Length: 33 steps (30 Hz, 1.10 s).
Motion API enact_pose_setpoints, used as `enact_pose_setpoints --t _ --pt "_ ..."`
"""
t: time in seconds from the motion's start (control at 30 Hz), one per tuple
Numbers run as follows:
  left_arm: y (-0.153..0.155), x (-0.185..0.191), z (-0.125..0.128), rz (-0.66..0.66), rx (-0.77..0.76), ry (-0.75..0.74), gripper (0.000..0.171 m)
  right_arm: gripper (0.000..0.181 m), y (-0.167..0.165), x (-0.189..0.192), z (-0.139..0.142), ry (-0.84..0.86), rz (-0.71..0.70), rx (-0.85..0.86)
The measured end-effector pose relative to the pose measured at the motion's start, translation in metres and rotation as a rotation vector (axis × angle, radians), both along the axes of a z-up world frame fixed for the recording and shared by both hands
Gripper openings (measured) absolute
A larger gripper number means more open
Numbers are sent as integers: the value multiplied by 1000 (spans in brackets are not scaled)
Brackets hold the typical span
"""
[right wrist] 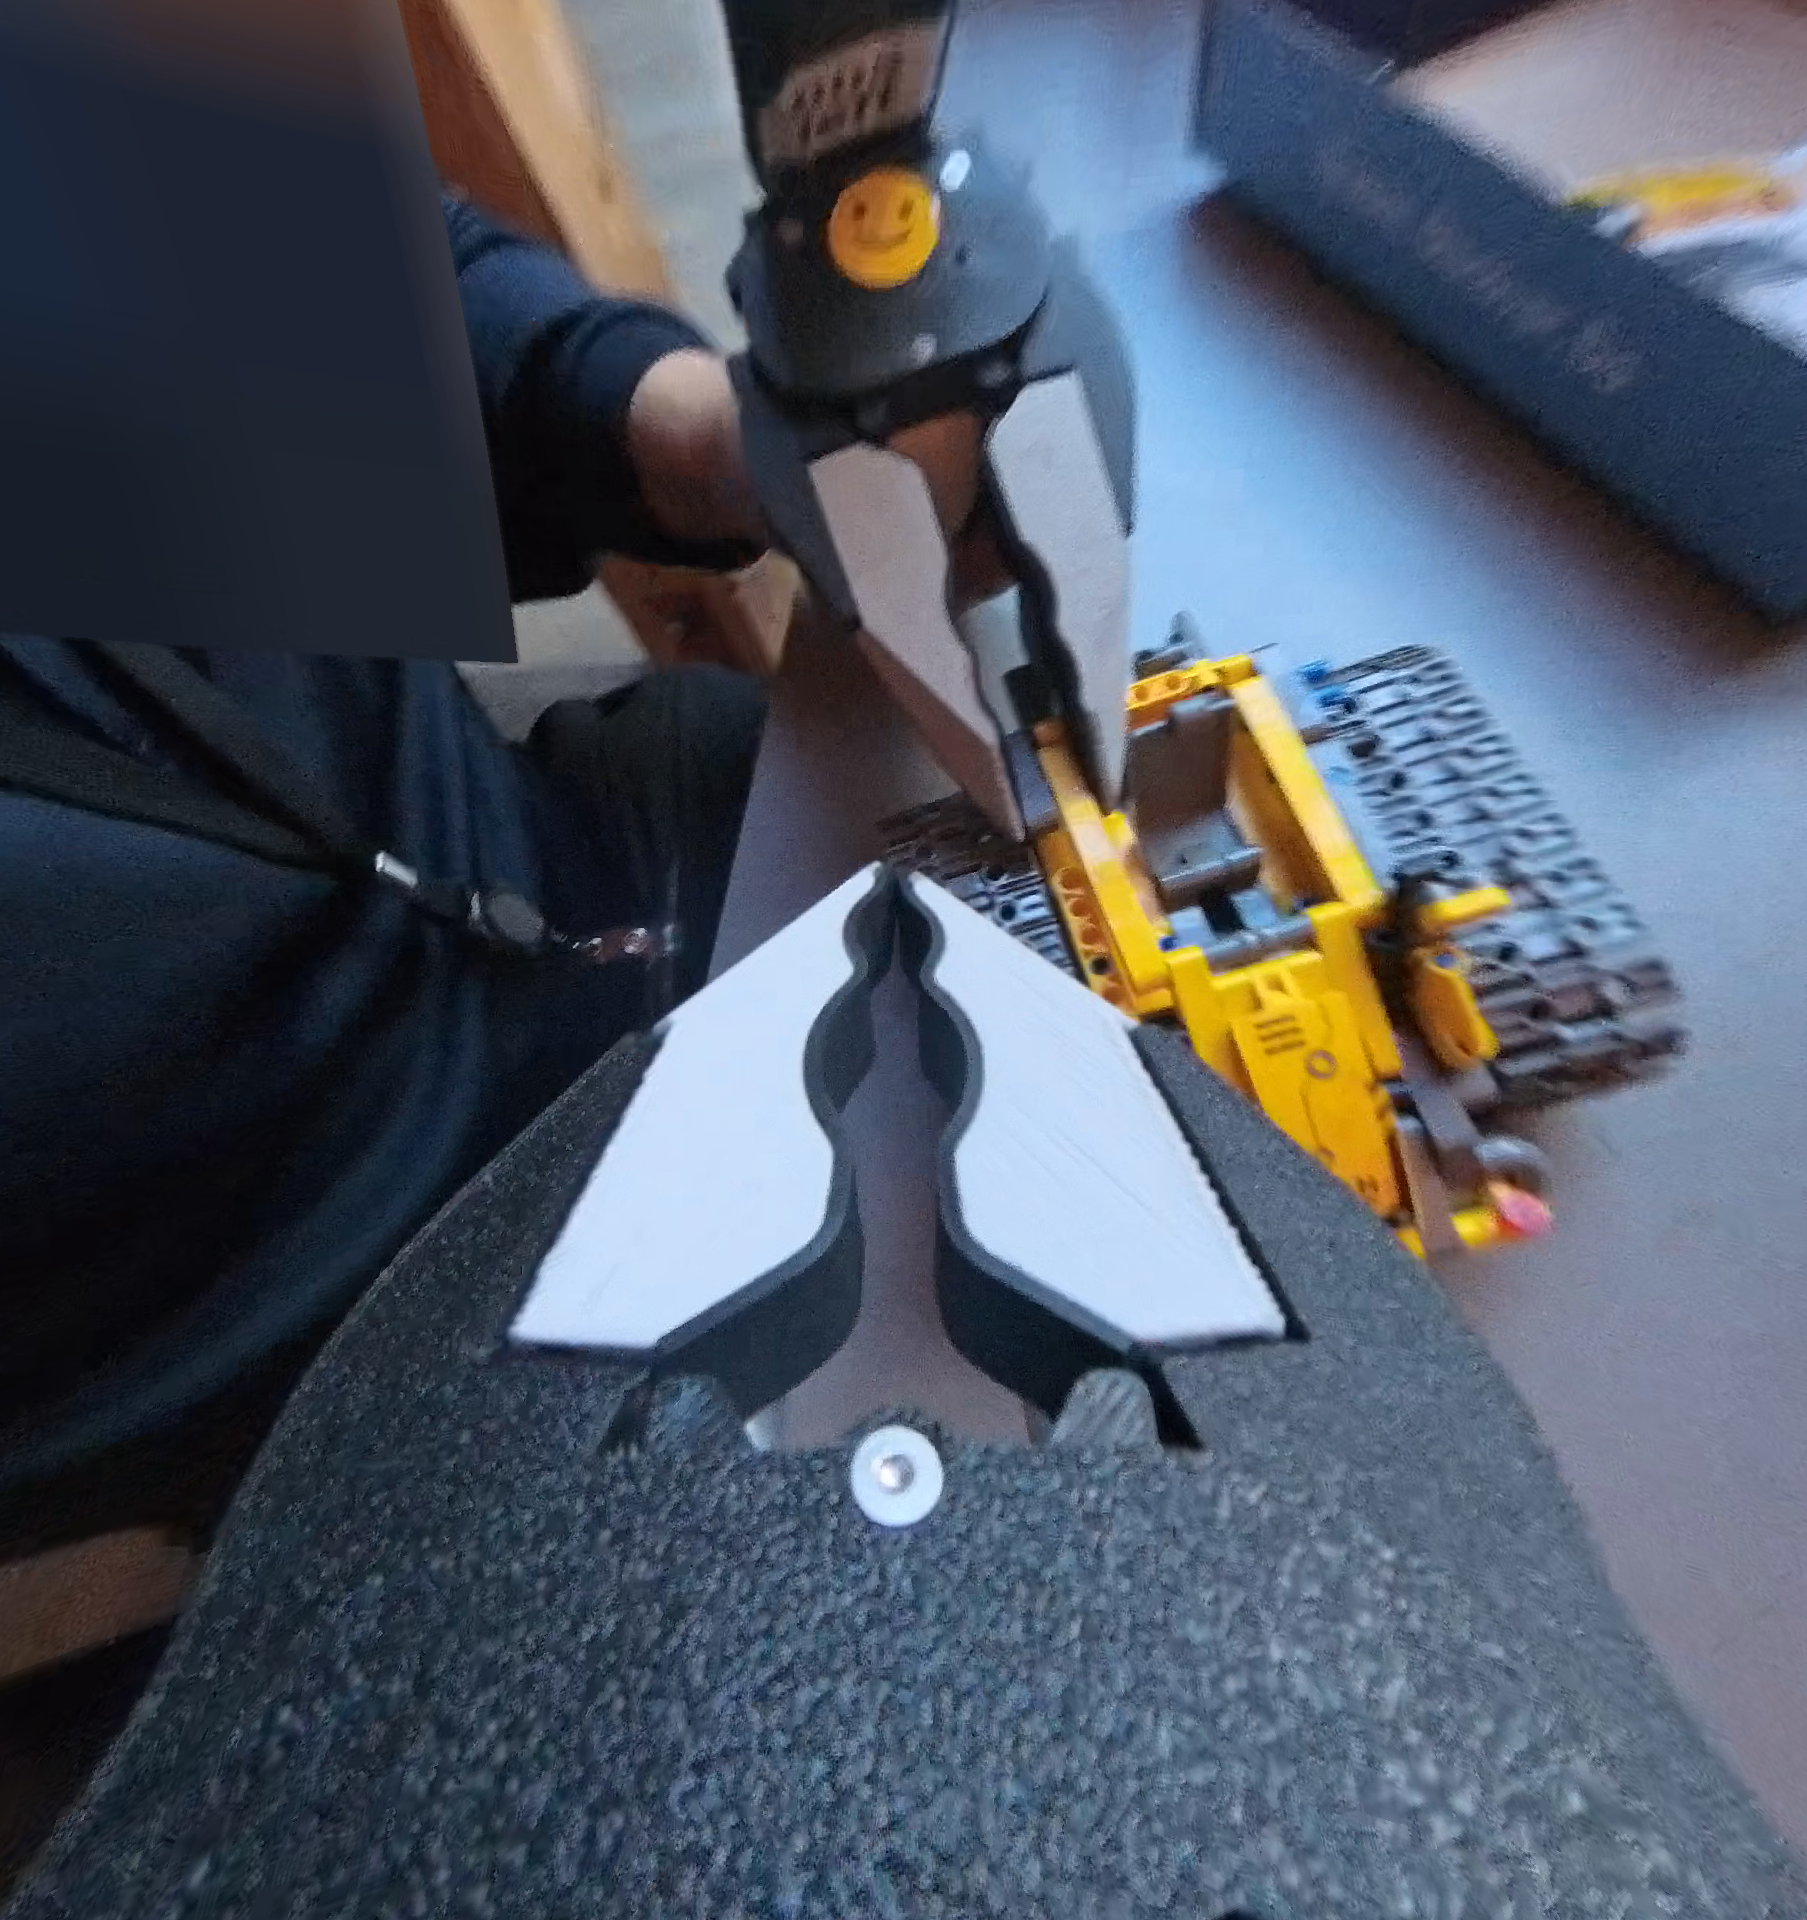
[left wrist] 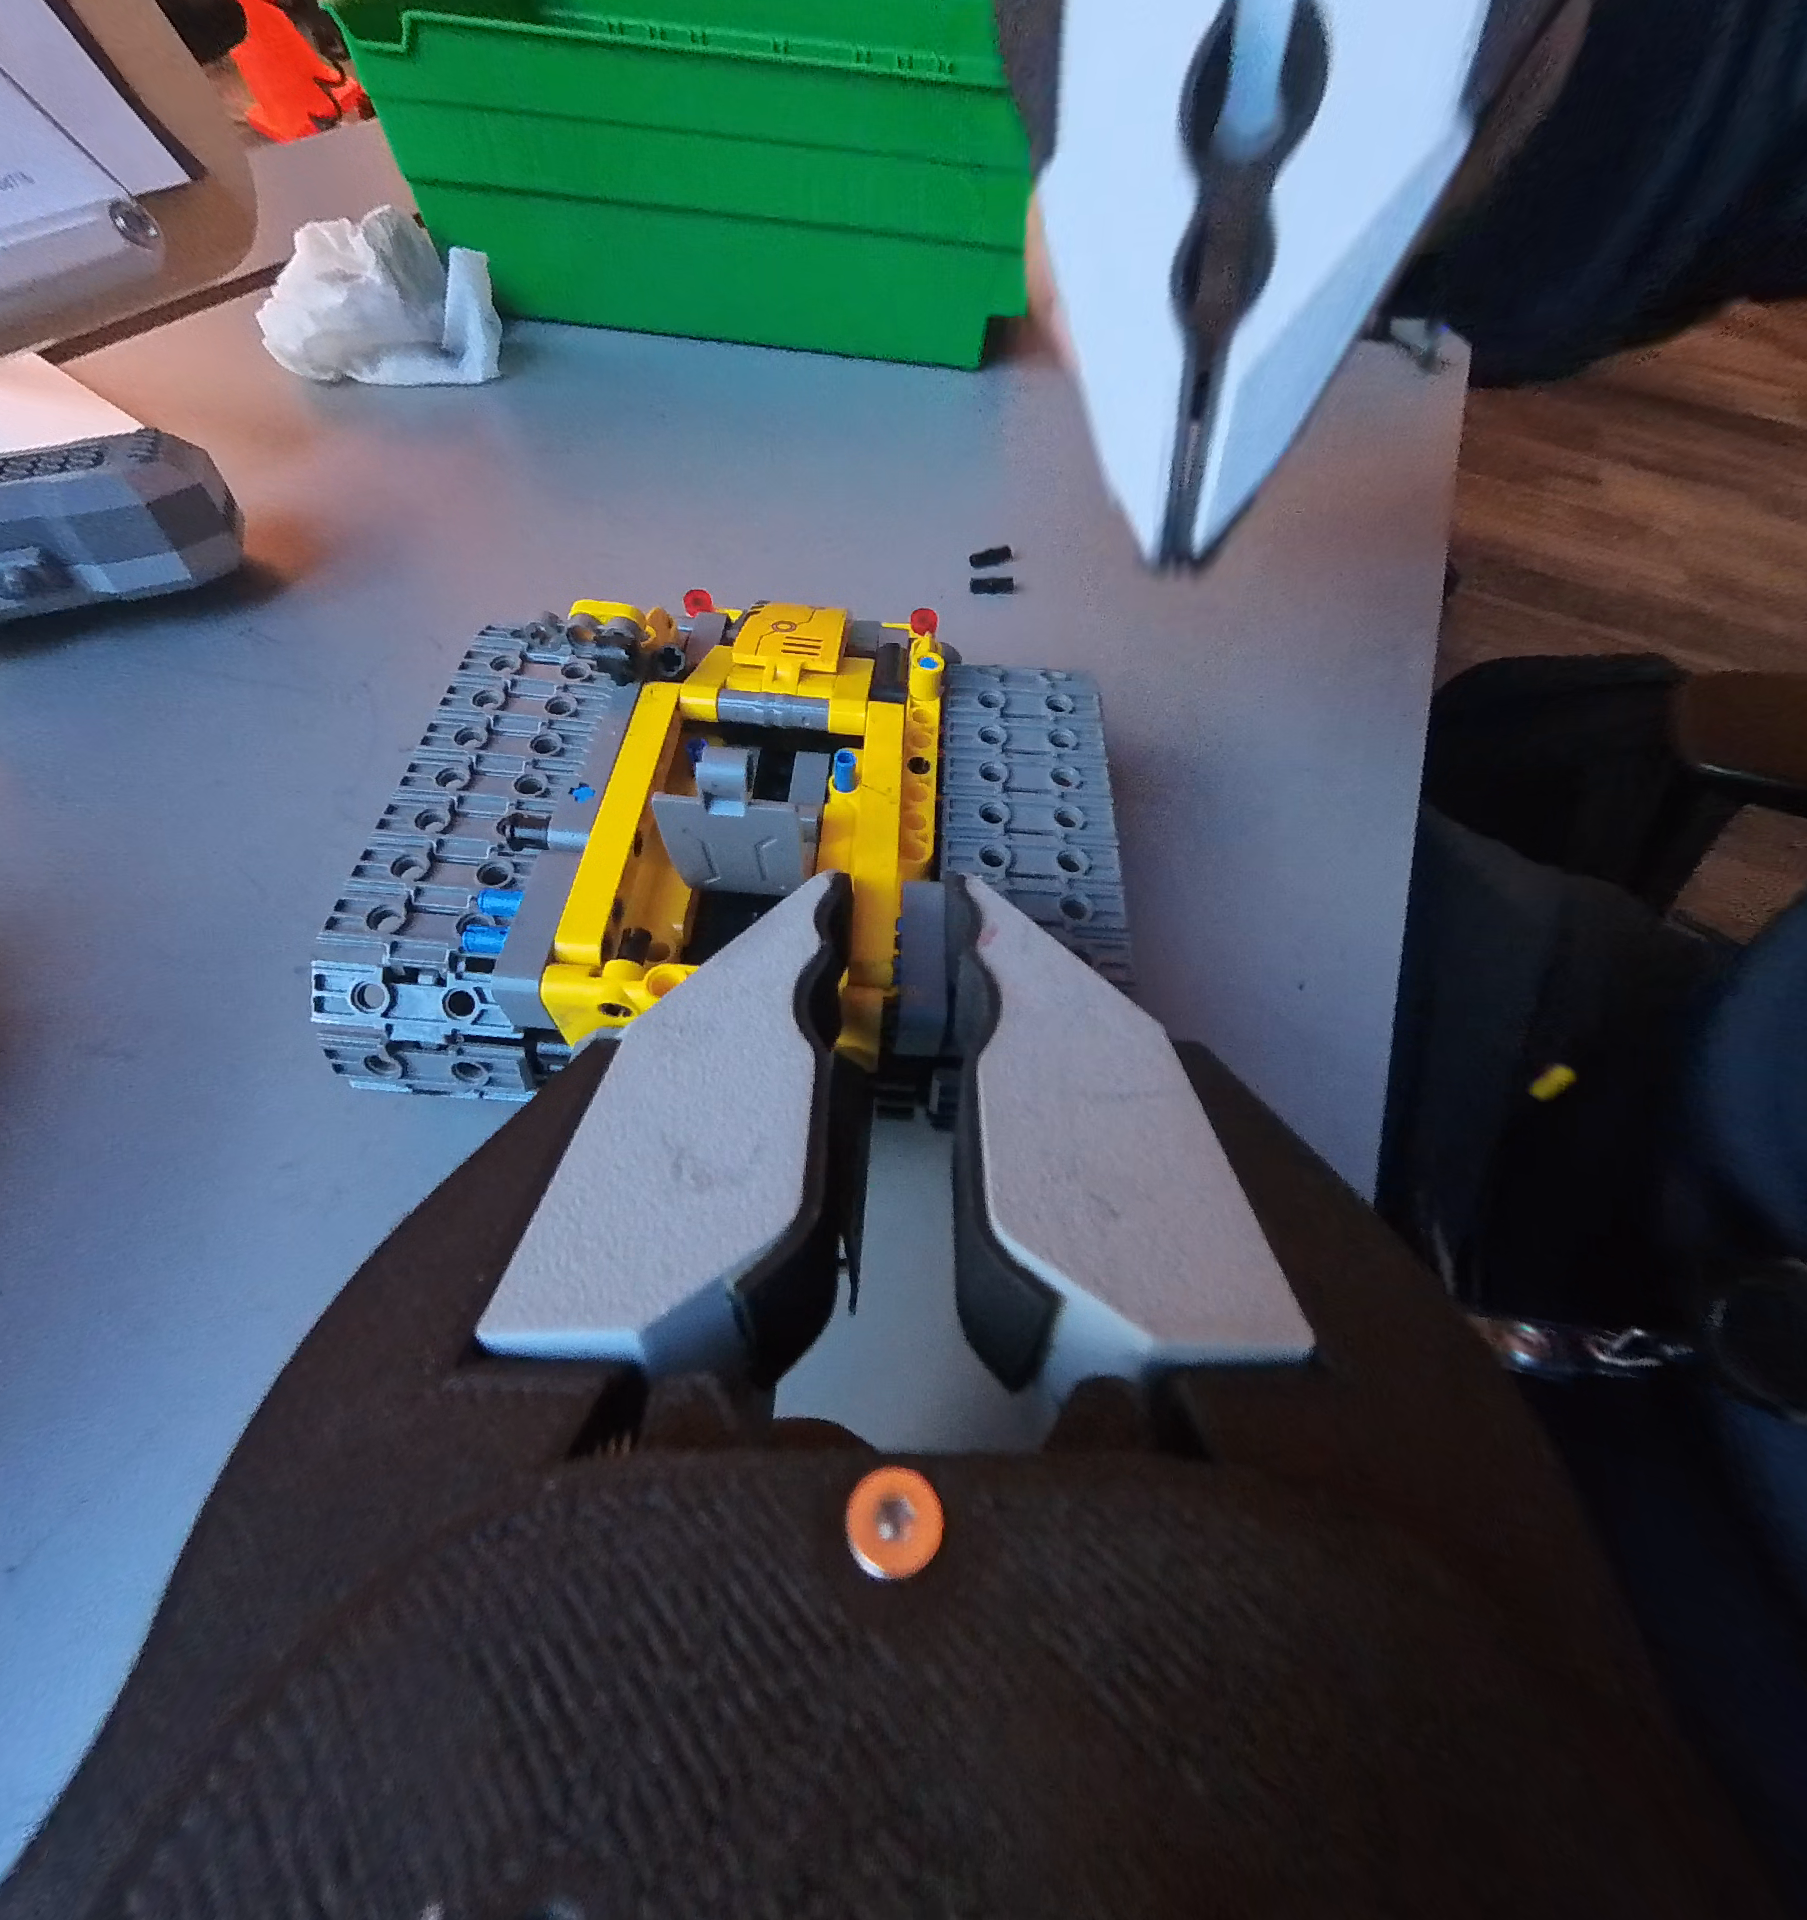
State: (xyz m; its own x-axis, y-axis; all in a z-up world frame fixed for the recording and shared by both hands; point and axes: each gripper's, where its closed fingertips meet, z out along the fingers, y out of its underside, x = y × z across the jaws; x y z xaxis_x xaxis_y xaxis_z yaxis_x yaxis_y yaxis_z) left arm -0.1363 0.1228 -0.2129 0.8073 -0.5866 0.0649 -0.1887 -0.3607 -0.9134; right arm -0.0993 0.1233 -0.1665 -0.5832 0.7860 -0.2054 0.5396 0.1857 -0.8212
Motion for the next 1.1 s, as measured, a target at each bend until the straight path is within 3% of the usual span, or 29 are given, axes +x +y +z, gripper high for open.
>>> enact_pose_setpoints --t 0.17,0.3,0.4,0.5,0.63,0.8,0.93,1.1 --pt "0 0 0 4 -6 -23 16 0 50 59 64 170 -313 116" --pt "0 -1 1 -5 -20 -52 16 0 95 163 113 238 -626 257" --pt "-1 0 2 -10 -30 -76 17 0 106 249 144 334 -835 231" --pt "-3 1 4 -11 -46 -109 22 0 104 323 149 405 -995 173" --pt "-6 2 5 2 -57 -116 30 0 96 383 119 418 -1119 110" --pt "-9 3 7 41 -73 -68 47 0 65 397 68 365 -1099 54" --pt "-14 -3 19 83 -41 -26 50 3 6 354 19 243 -888 -23" --pt "-25 1 40 95 7 15 50 3 -85 258 -75 -27 -511 -17"
